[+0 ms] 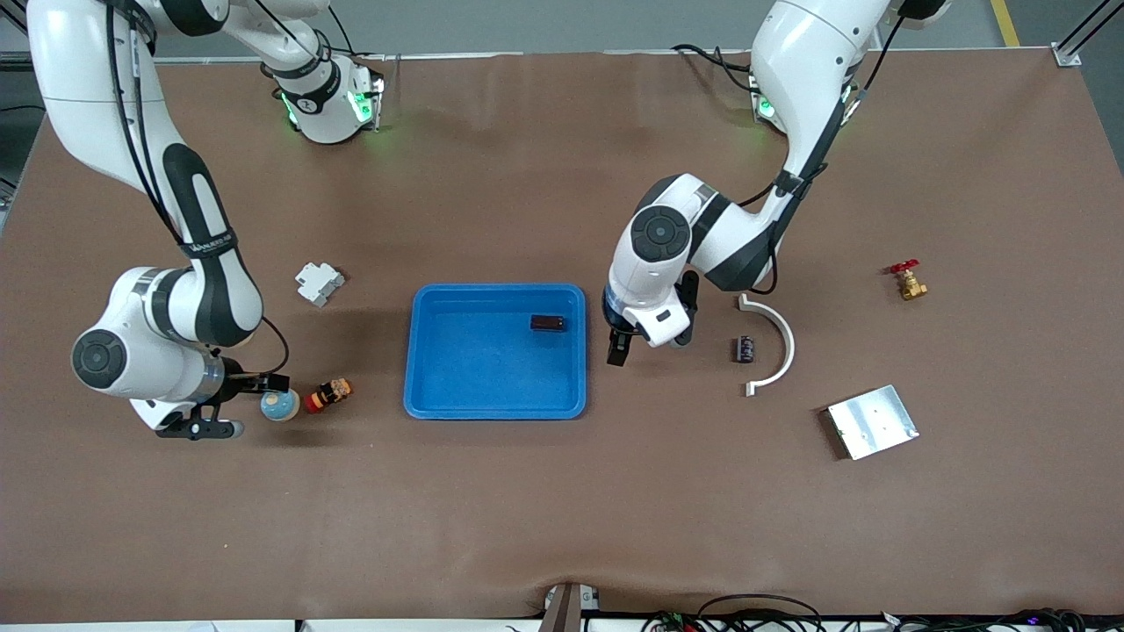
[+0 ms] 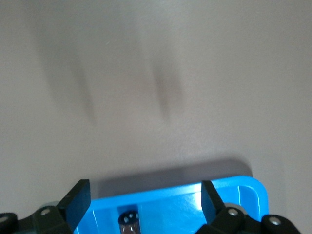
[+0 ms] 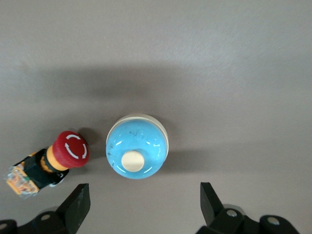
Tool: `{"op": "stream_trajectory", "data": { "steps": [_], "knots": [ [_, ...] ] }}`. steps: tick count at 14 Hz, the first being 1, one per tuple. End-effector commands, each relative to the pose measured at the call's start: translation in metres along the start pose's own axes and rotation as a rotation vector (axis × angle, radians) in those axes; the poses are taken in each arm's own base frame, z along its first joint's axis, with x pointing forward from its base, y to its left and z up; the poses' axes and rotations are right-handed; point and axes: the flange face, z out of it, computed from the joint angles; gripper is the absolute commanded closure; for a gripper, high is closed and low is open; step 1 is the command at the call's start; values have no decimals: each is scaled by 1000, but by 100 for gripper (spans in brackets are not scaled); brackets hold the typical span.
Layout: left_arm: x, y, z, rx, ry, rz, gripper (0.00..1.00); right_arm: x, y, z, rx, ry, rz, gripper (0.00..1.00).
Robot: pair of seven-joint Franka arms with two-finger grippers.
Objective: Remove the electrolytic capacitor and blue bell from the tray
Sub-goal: 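Release the bell and withdraw the right gripper while the left gripper reaches the tray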
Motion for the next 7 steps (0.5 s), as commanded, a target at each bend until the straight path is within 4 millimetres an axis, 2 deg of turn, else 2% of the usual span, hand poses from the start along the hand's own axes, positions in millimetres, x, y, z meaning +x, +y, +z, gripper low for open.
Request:
{"op": "stream_trajectory", "data": {
  "steps": [1,4,6,7],
  "knots": [
    [-15,12,11,15,16,-76,0,-2,0,-60,16,9,-7,0],
    [-25,9,16,27,24,-119,0,-13,-3,-121,27,74,-11,0],
    [-33,4,21,32,28,-150,0,-33,-1,-171,41,70,-12,0],
    [-37,9,17,21,20,-170,0,-44,5,-197,49,85,-4,0]
  ]
}}
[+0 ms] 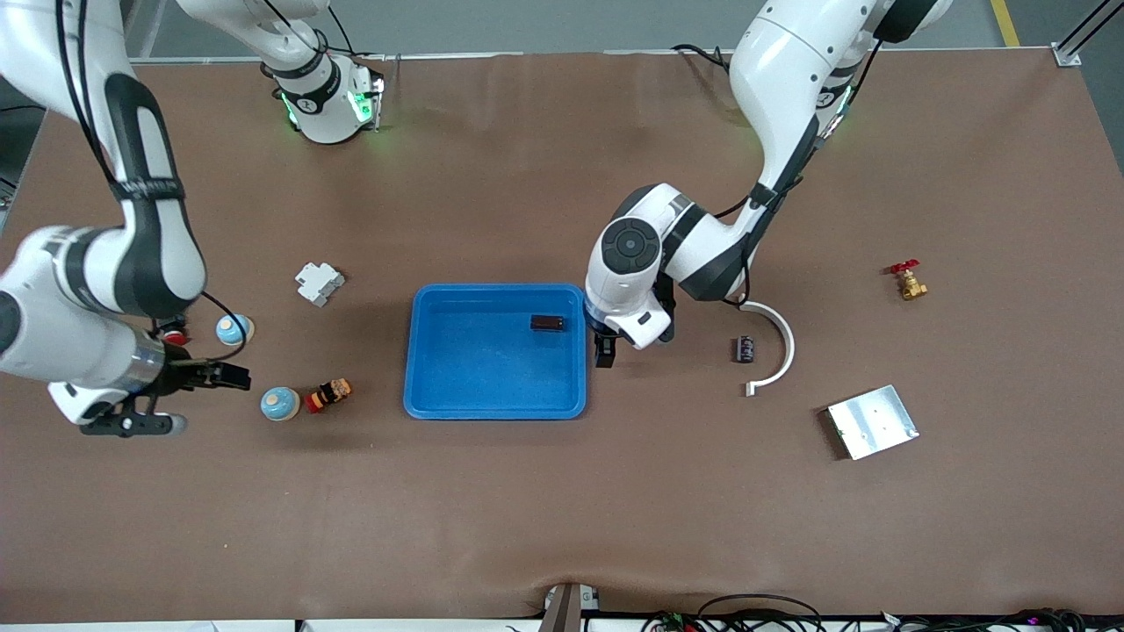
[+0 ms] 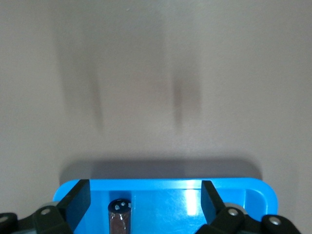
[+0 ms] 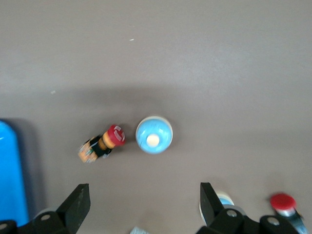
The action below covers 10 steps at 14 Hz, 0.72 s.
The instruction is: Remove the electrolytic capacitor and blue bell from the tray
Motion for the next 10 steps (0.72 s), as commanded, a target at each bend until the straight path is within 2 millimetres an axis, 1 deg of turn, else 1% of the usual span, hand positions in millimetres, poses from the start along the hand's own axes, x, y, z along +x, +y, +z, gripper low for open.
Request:
{"op": "stream_trajectory", "data": {
  "steps": [1,2,4,5,7,8,10],
  "knots": [
    [-19,3,-3,-3,17,-43,0,-35,15,-78,23,28,18,0],
    [-23,10,-1,-2,42,-46,0,-45,18,-106,26,37,20,0],
    [-40,13,15,-11,98,-50,0,-63,19,-148,36,7,19,0],
    [-45,10,21,-17,108,-53,0,-68,19,-168,37,7,16,0],
    [-51,5,26,-17,108,-44,0,-85,20,-197,42,-2,23,0],
    [-56,1,31,-17,107,-35,0,-94,26,-209,43,8,33,0],
    [-59,2,41,-19,107,-34,0,-103,31,-220,45,6,37,0]
  ]
}}
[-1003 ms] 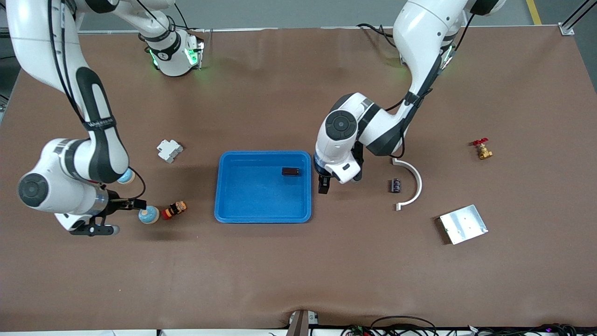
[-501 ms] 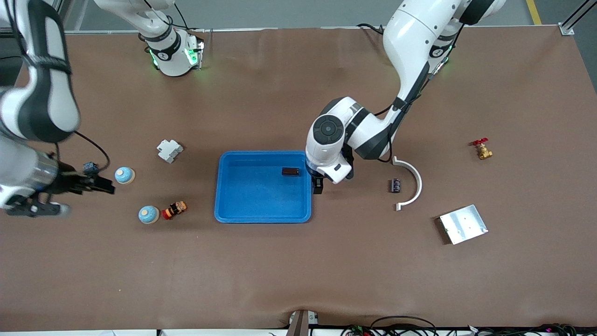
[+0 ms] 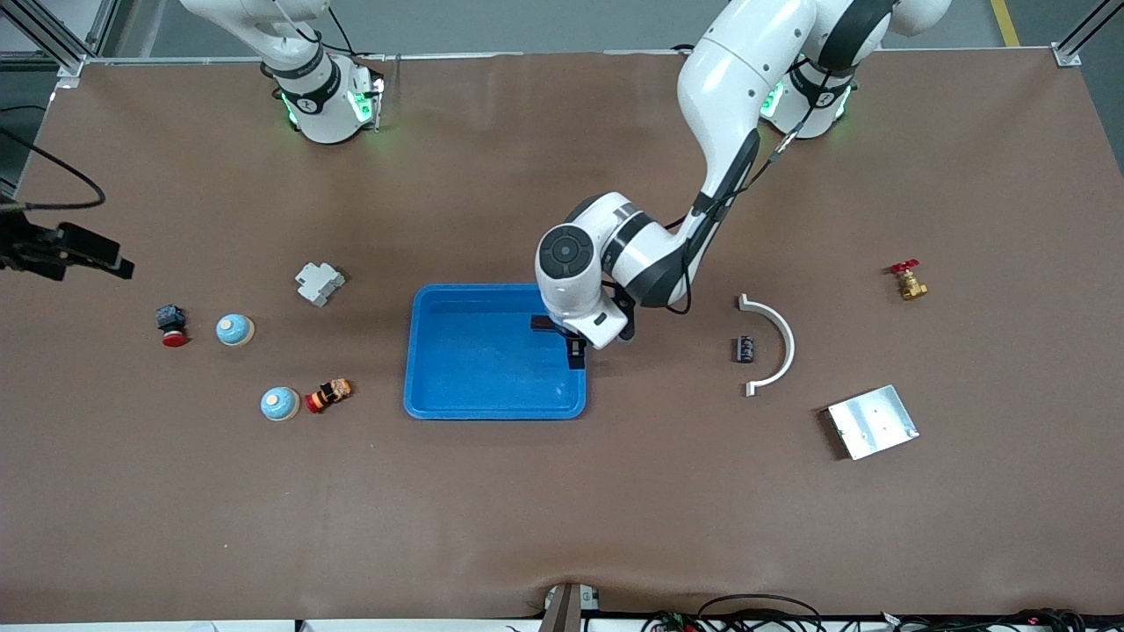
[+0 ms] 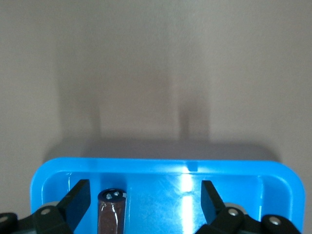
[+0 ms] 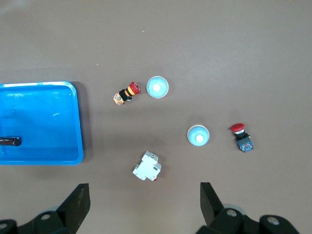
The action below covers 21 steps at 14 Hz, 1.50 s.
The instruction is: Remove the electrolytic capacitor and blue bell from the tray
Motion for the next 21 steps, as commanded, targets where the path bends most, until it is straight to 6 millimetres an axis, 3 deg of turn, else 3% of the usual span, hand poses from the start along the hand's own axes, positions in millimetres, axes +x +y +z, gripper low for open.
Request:
{"op": "stream_trajectory", "data": {
  "steps": [1,3,6,11,21],
  "knots": [
    [-13,0,4,-13,7,-2,0,-8,4,-13,-25,1,2,0],
    [-16,-4,5,-15,5,-11,0,-6,-18,-26,-121,19,-44,0],
    [-26,-16,24,-9,13,-1,0,-5,-11,-24,-112,16,-21,0],
    [-42,-32,28,-15,3,31,0,-7,-41,-18,-148,-21,-22,0],
    [-55,-45,39,-25,1,51,0,-8,-8,-19,-54,-19,53,0]
  ]
}}
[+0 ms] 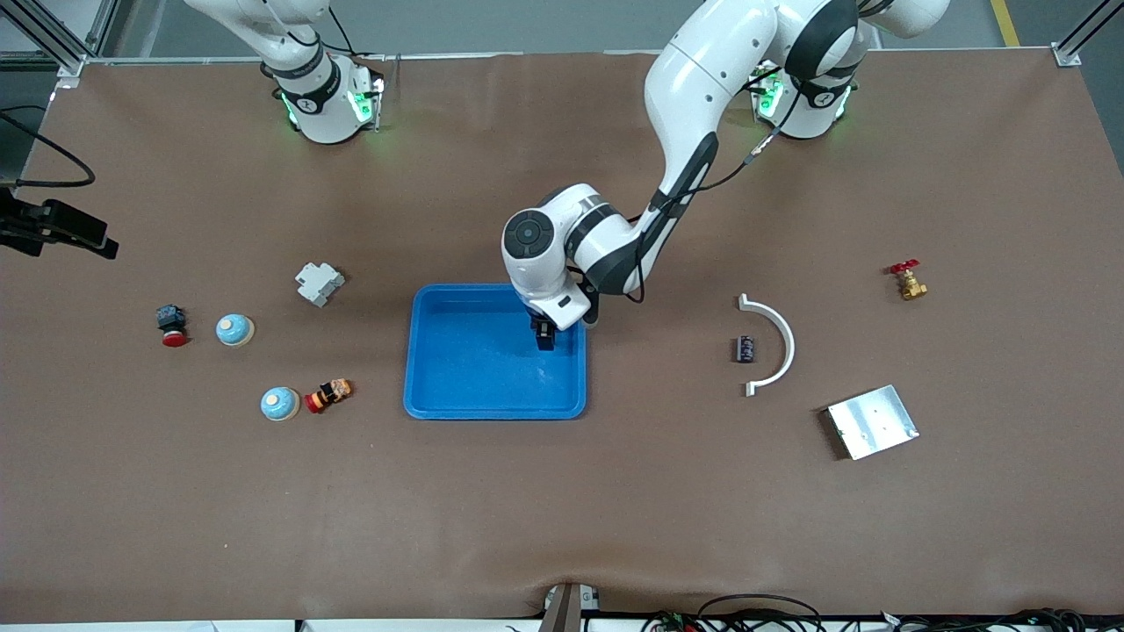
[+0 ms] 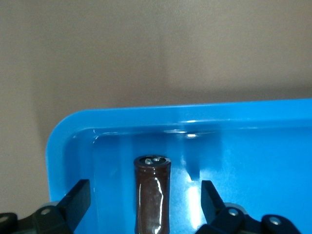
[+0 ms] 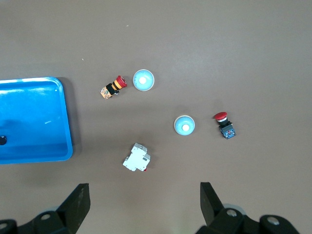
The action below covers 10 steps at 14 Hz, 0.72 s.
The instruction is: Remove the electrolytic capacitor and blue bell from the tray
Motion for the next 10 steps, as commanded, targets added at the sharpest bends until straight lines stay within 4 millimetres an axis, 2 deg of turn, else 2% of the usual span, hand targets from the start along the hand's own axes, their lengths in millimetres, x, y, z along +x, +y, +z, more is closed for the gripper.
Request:
{"op": "stream_trajectory", "data": {
  "steps": [1,4,9,10],
  "knots": [
    [-6,1,4,-25,1,-17,0,1,-3,-3,28,-5,14,0],
    [-8,-1,9,-31,-2,-26,0,2,-9,-3,29,2,7,0],
    [-15,-9,12,-31,-1,-27,0,3,-7,-3,48,-2,13,0],
    [-14,-7,12,-33,3,-35,9,2,-7,-4,48,1,13,0]
  ]
}}
